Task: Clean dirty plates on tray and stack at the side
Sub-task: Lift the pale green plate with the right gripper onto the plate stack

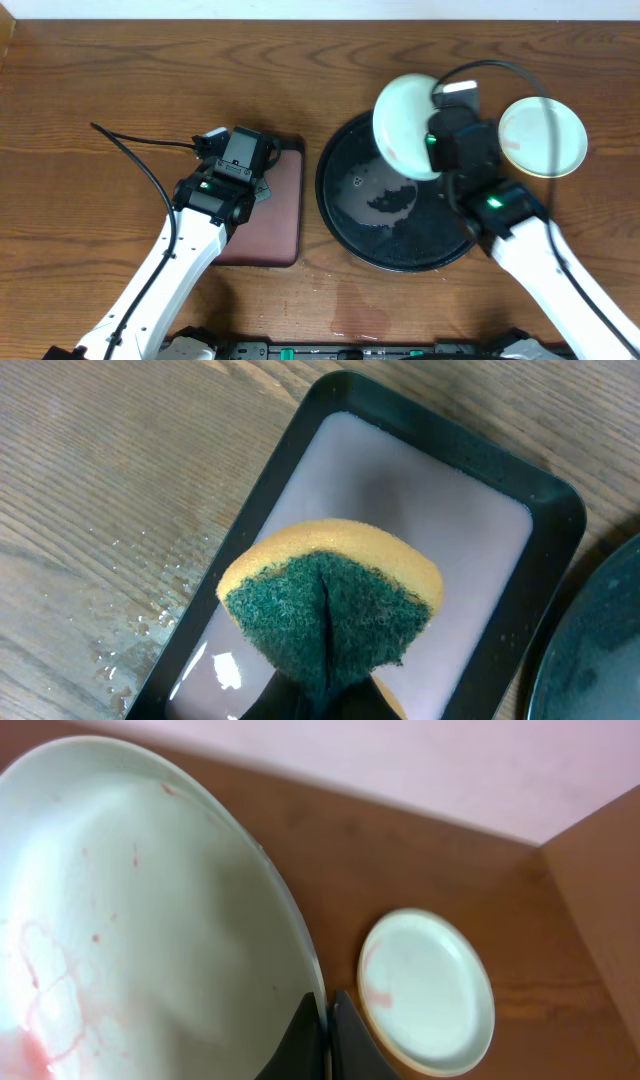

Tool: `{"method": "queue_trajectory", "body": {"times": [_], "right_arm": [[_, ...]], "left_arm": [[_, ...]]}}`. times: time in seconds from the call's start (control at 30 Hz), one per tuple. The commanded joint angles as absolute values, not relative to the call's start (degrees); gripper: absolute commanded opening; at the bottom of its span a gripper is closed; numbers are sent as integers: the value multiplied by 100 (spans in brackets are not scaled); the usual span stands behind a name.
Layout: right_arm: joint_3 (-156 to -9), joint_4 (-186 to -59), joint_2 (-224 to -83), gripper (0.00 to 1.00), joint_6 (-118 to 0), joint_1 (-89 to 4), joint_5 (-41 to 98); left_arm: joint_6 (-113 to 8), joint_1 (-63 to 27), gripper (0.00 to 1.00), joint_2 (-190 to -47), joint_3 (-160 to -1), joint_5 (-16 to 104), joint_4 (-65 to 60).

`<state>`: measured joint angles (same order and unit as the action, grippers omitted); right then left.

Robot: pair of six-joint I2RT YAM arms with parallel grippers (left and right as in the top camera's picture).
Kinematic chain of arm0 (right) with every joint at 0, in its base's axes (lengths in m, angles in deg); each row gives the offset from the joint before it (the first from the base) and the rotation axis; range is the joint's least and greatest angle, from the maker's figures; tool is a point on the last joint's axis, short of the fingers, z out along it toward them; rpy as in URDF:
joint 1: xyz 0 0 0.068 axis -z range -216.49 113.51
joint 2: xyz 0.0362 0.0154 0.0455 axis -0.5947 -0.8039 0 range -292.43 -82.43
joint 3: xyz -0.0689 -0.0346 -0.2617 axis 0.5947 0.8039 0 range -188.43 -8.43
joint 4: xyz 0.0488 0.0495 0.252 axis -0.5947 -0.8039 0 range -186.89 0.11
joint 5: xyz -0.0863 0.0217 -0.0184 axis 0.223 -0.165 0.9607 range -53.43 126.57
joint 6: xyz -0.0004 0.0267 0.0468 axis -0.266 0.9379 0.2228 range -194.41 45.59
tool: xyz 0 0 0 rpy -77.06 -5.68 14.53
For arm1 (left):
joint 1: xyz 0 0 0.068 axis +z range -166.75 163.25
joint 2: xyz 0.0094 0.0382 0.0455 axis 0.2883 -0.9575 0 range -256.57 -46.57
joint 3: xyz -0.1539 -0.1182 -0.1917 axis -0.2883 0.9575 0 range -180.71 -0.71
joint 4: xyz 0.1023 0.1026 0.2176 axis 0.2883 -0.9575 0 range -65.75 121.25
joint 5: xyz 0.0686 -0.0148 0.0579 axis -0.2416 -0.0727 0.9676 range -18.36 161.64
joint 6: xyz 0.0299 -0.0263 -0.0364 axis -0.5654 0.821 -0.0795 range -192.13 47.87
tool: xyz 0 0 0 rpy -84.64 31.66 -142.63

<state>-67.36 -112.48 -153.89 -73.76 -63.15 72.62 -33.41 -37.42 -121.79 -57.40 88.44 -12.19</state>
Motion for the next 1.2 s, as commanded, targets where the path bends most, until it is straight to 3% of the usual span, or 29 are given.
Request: {"method": "queue_trajectory", "body": {"times": [0.0, 0.13, 0.23, 0.33, 0.43, 0.57, 0.7, 1.07, 1.17], "right_arm": [[-6837, -11202, -15011, 1, -7167, -6088, 7081], [-6179, -10999, -15446, 1, -7186, -5720, 6956], [-5978, -11010, -15844, 1, -7188, -5637, 7796], [-5991, -10732, -15861, 1, -7204, -5939, 10014], [-6013, -9080, -15778, 1, -8279, -6332, 12257], [-6017, -6387, -15774, 1, -11520, -6656, 11749], [-6017, -4973, -15776, 1, -13311, -7073, 11146], [-6015, -5891, -15783, 1, -15166, -7561, 9878], [-6015, -5937, -15783, 1, -15186, -7561, 9817]], "left_arm": [[-3328, -3718, 8, -12182, -5702, 8879, -1197], [-3271, -3718, 8, -12182, -5702, 8877, -1127], [-3221, -3718, 8, -12182, -5702, 8877, -1112], [-3223, -3718, 8, -12182, -5702, 8877, -1125], [-3197, -3718, 8, -12182, -5702, 8877, -1112], [-3046, -3718, 8, -12182, -5702, 8870, -1112], [-3050, -3718, 8, -12182, -5702, 8868, -1121], [-3048, -3718, 8, -12182, -5702, 8870, -1112], [-3048, -3718, 8, -12182, -5702, 8870, -1114]]}}
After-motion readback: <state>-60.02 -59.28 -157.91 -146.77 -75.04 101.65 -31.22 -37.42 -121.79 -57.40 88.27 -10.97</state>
